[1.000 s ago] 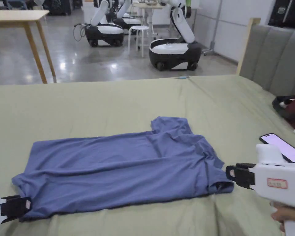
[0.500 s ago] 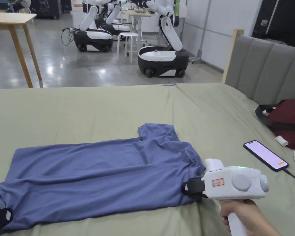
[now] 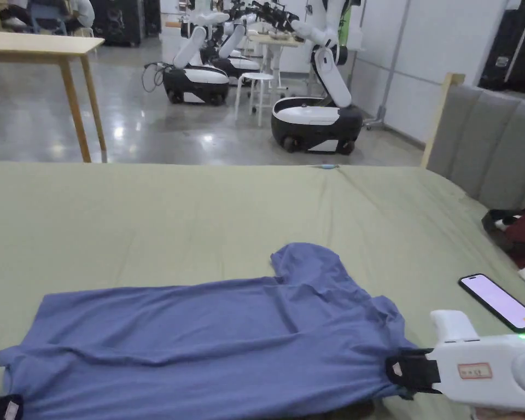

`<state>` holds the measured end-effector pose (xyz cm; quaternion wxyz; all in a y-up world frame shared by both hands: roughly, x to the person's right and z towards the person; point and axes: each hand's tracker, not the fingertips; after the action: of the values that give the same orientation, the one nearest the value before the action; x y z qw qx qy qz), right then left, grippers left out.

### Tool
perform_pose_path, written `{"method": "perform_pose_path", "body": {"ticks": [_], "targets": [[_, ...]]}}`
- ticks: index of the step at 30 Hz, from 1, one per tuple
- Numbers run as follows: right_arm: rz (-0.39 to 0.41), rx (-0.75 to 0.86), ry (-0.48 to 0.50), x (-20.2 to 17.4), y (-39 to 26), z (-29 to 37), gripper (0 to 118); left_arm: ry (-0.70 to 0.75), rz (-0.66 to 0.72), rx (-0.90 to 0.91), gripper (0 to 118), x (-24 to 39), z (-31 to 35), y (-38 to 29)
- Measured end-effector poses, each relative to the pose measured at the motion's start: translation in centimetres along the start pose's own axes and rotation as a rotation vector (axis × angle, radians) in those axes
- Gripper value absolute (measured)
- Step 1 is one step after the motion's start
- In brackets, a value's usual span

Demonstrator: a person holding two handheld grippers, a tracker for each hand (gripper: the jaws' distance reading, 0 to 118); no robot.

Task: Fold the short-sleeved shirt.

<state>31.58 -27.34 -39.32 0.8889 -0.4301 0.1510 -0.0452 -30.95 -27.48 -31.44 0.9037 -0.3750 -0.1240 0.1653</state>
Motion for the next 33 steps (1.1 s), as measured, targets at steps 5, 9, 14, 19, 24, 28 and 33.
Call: {"method": "perform_pose_path", "body": {"ticks": [5,9,14,19,24,28,33], "targets": [[-0.003,-0.038,0.001,-0.3,-4.8,2.4,10,-0.016,0.06,-0.031,8,0.1,2.2,-4.7],[-0.025,-0.077,-0.026,-0.3,-6.7,0.6,10,0.046,0.052,-0.089,8,-0.1,0.7,-7.3],[-0.058,-0.078,-0.037,-0.1,-6.8,-0.3,19,0.027,0.133,-0.061,12,-1.2,0.0,-7.8],[0.004,0.154,-0.15,-1.3,-6.9,4.6,114,-0.02,0.115,0.122,115,-0.6,2.9,-7.2],[0.214,0.41,-0.288,-7.4,-8.7,14.8,114,0.108,0.02,0.207,117,2.9,8.9,-8.0],[0.253,0.508,-0.251,-10.5,-10.6,18.0,93,0.2,-0.139,0.307,92,5.9,11.2,-8.7],[0.229,0.518,-0.248,-12.3,-12.4,17.2,0,0.23,-0.16,0.332,4,7.5,11.8,-10.1]]}}
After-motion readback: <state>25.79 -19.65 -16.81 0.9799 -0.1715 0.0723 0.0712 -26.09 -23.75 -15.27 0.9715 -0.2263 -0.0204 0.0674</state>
